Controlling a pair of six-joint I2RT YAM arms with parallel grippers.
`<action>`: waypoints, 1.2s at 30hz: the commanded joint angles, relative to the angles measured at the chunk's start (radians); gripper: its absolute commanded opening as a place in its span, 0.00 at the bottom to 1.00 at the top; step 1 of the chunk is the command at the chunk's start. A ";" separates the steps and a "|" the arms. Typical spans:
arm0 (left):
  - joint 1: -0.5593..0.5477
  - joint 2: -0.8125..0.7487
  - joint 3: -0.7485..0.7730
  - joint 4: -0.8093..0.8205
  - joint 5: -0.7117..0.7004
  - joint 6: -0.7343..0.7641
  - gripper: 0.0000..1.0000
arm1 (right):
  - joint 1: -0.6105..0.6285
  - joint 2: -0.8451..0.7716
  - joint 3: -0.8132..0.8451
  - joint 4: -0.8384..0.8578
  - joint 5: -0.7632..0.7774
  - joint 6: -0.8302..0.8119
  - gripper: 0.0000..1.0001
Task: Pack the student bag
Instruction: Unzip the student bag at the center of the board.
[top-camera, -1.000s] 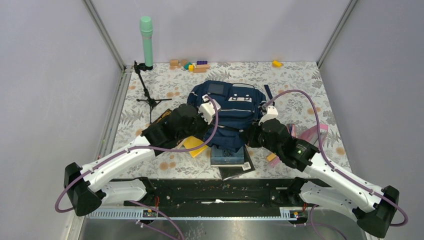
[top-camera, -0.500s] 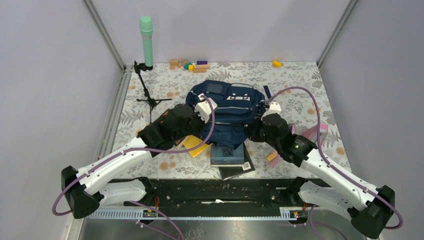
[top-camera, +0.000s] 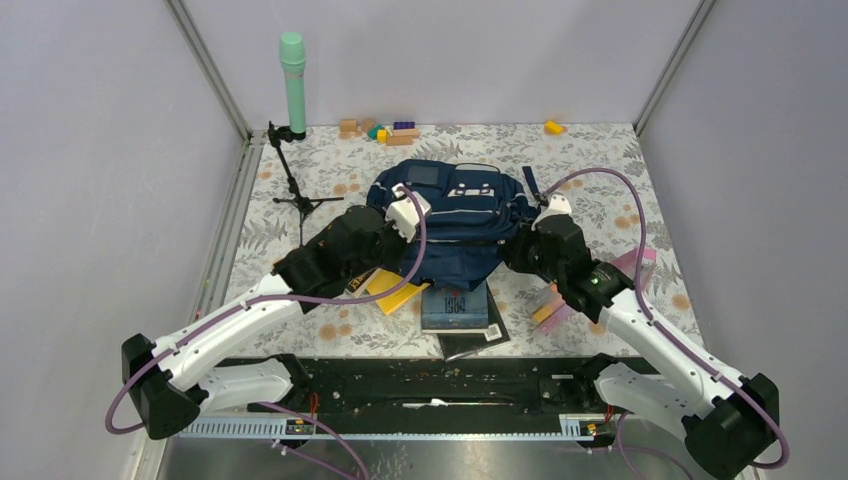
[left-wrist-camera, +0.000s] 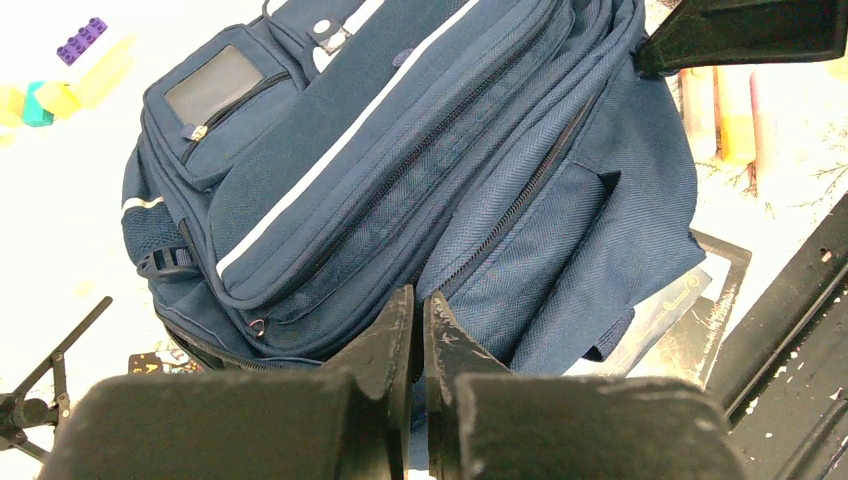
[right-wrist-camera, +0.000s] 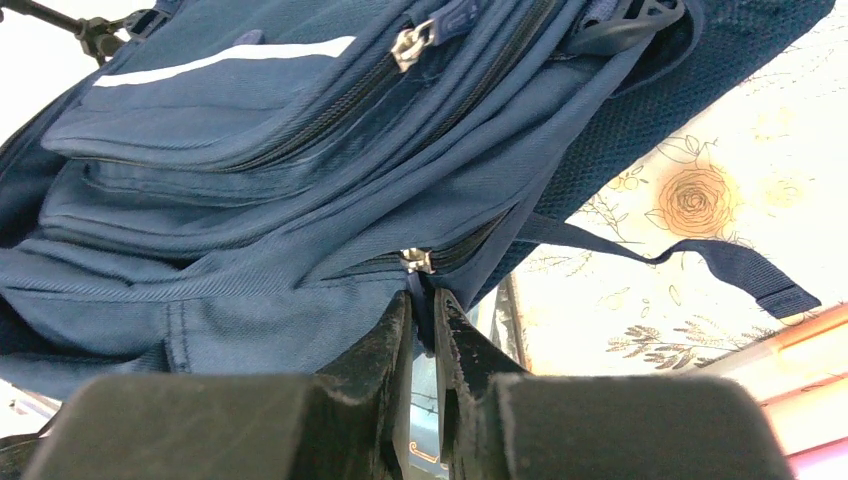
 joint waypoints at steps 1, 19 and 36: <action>0.053 -0.100 0.037 0.029 -0.183 0.020 0.00 | -0.123 0.035 -0.042 -0.108 0.187 -0.076 0.00; 0.133 -0.098 0.062 -0.005 -0.281 -0.034 0.00 | -0.269 0.044 -0.036 -0.124 0.144 -0.131 0.00; 0.134 -0.199 0.012 0.074 -0.088 -0.015 0.00 | -0.335 0.287 0.061 -0.089 0.192 -0.185 0.00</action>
